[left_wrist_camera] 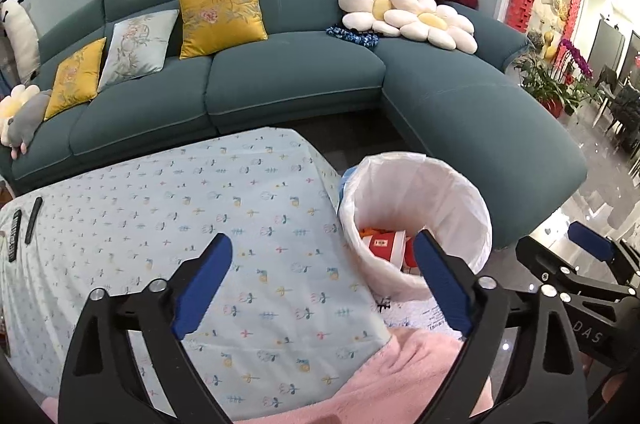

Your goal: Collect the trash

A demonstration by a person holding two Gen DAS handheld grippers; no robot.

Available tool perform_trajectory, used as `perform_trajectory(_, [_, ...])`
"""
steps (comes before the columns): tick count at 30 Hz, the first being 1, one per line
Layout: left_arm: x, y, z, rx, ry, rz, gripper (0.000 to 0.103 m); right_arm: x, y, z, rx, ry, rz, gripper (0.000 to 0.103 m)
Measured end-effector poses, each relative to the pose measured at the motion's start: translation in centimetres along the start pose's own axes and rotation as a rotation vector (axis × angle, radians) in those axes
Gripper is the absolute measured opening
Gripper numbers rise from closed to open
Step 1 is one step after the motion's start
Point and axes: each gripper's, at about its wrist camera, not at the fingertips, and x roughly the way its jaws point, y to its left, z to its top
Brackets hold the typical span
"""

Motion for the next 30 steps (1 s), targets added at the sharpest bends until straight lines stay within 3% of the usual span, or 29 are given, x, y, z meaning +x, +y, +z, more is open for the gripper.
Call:
perform_trajectory(4, [-0.3,0.1,-0.5,0.001,0.0,0.011,0.089,-0.3,0.4,-0.5,-0.033,0.002,-0.02,0.087])
perform_trajectory(6, [-0.4,0.1,-0.9,-0.003,0.005,0.011,0.089,-0.4,0.5,-0.7,-0.04,0.004,-0.021,0.096])
perform_trajectory(30, [-1.0,0.4,-2.0,-0.019,0.013,0.026,0.093,-1.2,1.7,-1.9,-0.079,-0.002,-0.022,0.096])
